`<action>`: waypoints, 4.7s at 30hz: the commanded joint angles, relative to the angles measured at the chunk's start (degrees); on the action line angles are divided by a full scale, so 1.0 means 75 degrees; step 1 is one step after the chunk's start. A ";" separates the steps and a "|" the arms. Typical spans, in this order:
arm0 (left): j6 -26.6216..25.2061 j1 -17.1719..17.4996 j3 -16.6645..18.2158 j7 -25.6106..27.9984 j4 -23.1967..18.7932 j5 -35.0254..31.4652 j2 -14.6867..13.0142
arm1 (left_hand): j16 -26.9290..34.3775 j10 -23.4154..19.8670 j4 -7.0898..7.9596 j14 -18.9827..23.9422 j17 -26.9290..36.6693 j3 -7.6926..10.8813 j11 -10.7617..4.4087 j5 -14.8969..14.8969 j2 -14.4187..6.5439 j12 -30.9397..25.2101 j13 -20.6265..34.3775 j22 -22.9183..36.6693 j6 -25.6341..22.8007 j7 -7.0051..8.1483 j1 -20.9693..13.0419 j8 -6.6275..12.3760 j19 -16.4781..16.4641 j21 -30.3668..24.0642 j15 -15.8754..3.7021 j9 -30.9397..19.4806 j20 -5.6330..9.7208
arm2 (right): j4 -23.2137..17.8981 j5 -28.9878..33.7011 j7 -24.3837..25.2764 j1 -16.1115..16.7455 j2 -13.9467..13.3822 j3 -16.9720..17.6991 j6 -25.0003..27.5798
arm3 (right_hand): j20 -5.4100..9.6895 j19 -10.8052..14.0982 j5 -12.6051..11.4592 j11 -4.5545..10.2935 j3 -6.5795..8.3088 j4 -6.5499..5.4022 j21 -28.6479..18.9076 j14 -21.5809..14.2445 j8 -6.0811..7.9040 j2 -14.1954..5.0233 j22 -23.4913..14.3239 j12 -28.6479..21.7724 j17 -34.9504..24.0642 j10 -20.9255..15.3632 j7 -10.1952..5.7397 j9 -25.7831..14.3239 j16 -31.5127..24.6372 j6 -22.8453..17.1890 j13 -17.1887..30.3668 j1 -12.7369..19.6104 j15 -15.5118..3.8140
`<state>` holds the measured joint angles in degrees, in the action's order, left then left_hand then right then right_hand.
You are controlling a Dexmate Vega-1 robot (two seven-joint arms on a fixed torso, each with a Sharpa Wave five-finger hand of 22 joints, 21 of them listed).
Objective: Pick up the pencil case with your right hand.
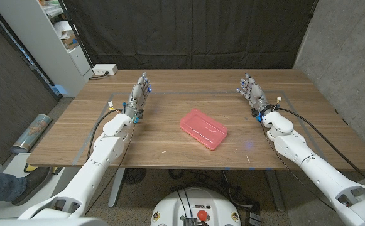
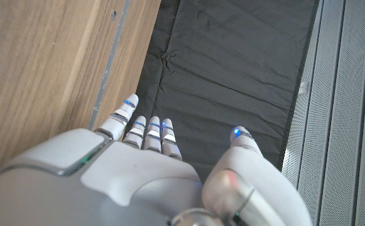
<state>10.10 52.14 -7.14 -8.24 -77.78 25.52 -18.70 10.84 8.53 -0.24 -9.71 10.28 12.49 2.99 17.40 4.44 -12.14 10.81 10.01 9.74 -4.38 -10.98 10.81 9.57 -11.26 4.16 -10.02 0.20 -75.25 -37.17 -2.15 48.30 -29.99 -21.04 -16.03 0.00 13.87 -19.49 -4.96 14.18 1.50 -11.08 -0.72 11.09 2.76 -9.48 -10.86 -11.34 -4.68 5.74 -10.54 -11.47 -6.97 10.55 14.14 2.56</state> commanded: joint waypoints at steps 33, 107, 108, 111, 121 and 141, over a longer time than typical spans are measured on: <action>-0.0368 0.0255 0.0527 -0.0346 -0.0514 -0.0669 0.0295 | 0.0004 0.0010 -0.0016 -0.0197 0.0015 0.0024 0.0016 0.0047 -0.0096 -0.0019 0.0013 0.0042 0.0006 -0.0040 -0.0110 0.0027 0.0143 -0.0015 0.0052 -0.0021 -0.0089 | -0.1422 0.0223 0.0291 0.0763 -0.0420 0.0113 -0.0305 | -0.0030 0.0002 -0.0041 -0.0050 0.0046 0.0067 0.0002 0.0029 0.0021 -0.0014 -0.0042 -0.0035 -0.0026 -0.0012 -0.0018 -0.0028 -0.0018 -0.0029 0.0025 0.0139 0.0085; -0.0723 0.0351 0.0372 -0.0224 -0.1117 -0.0785 0.0020 | -0.0024 -0.0113 -0.0119 -0.0246 0.0010 0.0010 0.0013 0.0008 -0.0213 -0.0026 0.0019 0.0039 -0.0173 -0.0054 -0.0304 0.0032 0.0310 0.0019 0.0053 -0.0022 -0.0053 | -0.2683 0.2179 0.0940 0.1459 -0.1215 0.0127 -0.1149 | -0.0038 -0.0186 -0.0054 -0.0005 -0.0099 0.0190 0.0044 0.0101 0.0000 0.0194 -0.0044 -0.0020 -0.0031 0.0059 -0.0090 -0.0028 0.0003 0.0043 0.0026 0.0178 0.0048; -0.0712 0.0337 0.0358 -0.0225 -0.1107 -0.0794 0.0023 | -0.0023 -0.0111 -0.0121 -0.0246 0.0010 0.0010 0.0011 0.0007 -0.0214 -0.0024 0.0019 0.0039 -0.0175 -0.0054 -0.0308 0.0033 0.0309 0.0019 0.0053 -0.0022 -0.0054 | -0.2765 0.2319 0.1029 0.1490 -0.1263 0.0140 -0.1100 | -0.0036 -0.0187 -0.0056 -0.0002 -0.0101 0.0191 0.0044 0.0099 0.0000 0.0196 -0.0044 -0.0020 -0.0031 0.0060 -0.0093 -0.0028 0.0002 0.0042 0.0027 0.0179 0.0045; -0.0710 0.0329 0.0350 -0.0224 -0.1102 -0.0786 0.0029 | -0.0024 -0.0111 -0.0129 -0.0249 0.0010 0.0009 0.0016 0.0005 -0.0216 -0.0023 0.0019 0.0039 -0.0183 -0.0054 -0.0321 0.0034 0.0315 0.0019 0.0058 -0.0022 -0.0066 | -0.2857 0.2485 0.1117 0.1524 -0.1328 0.0152 -0.1024 | -0.0039 -0.0188 -0.0060 -0.0002 -0.0106 0.0196 0.0043 0.0104 -0.0002 0.0202 -0.0044 -0.0019 -0.0031 0.0064 -0.0090 -0.0029 0.0003 0.0049 0.0027 0.0181 0.0051; -0.0688 0.0285 0.0280 -0.0176 -0.1118 -0.0858 0.0021 | -0.0022 -0.0118 -0.0151 -0.0248 0.0009 0.0009 0.0027 -0.0005 -0.0225 -0.0022 0.0020 0.0039 -0.0198 -0.0052 -0.0357 0.0034 0.0328 0.0020 0.0060 -0.0022 -0.0092 | -0.3319 0.2989 0.1426 0.1721 -0.1609 0.0223 -0.0575 | -0.0053 -0.0209 -0.0077 0.0007 -0.0117 0.0210 0.0045 0.0112 -0.0009 0.0214 -0.0044 -0.0014 -0.0031 0.0082 -0.0098 -0.0029 0.0004 0.0076 0.0027 0.0194 0.0054; -0.0783 0.0354 0.0275 -0.0056 -0.1239 -0.0888 -0.0034 | -0.0020 -0.0097 -0.0188 -0.0247 0.0009 0.0004 0.0007 -0.0023 -0.0237 -0.0008 0.0021 0.0039 -0.0178 -0.0053 -0.0414 0.0017 0.0334 0.0015 0.0058 -0.0023 -0.0099 | -0.3996 0.3795 0.1833 0.2010 -0.1900 0.0278 -0.0102 | -0.0069 -0.0262 -0.0114 -0.0006 -0.0135 0.0249 0.0050 0.0146 -0.0012 0.0231 -0.0045 -0.0008 -0.0030 0.0118 -0.0101 -0.0029 0.0012 0.0110 0.0026 0.0238 0.0070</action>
<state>4.38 54.52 -5.14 -9.00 -86.61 18.87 -18.72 10.83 7.71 -1.19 -9.70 10.25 12.48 2.76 17.40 2.70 -12.14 10.79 10.14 8.29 -4.80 -13.32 11.03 9.86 -11.29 4.16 -10.00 -0.10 -102.11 -11.91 10.12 62.15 -42.83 -19.22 -19.01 -0.72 12.11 -19.92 -4.82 13.06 3.09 -10.75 0.11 11.09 4.23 -9.73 -10.86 -11.31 -4.17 4.91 -10.52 -11.47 -6.13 10.53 15.73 2.96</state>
